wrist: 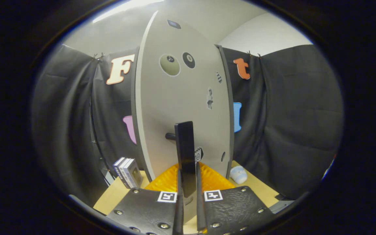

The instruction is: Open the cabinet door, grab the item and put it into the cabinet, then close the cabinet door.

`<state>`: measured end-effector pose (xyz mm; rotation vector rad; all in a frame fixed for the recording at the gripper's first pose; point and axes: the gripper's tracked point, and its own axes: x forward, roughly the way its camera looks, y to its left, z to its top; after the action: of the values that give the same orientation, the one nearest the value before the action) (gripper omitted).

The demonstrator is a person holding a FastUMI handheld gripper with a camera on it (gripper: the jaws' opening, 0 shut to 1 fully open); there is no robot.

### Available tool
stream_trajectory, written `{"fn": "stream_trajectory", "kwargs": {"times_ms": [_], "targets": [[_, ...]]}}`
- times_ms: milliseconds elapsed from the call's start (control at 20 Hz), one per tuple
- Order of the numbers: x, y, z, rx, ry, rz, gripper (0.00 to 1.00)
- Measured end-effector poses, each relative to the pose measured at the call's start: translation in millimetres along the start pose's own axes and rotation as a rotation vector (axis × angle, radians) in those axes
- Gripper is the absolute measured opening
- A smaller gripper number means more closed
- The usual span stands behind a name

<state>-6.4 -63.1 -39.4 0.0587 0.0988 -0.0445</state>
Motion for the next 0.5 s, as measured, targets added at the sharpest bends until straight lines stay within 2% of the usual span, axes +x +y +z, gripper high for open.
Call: {"fn": "stream_trajectory", "kwargs": {"times_ms": [500], "targets": [[-30.1, -103.2, 4.3, 0.009, -0.007, -0.077, 0.15]]}}
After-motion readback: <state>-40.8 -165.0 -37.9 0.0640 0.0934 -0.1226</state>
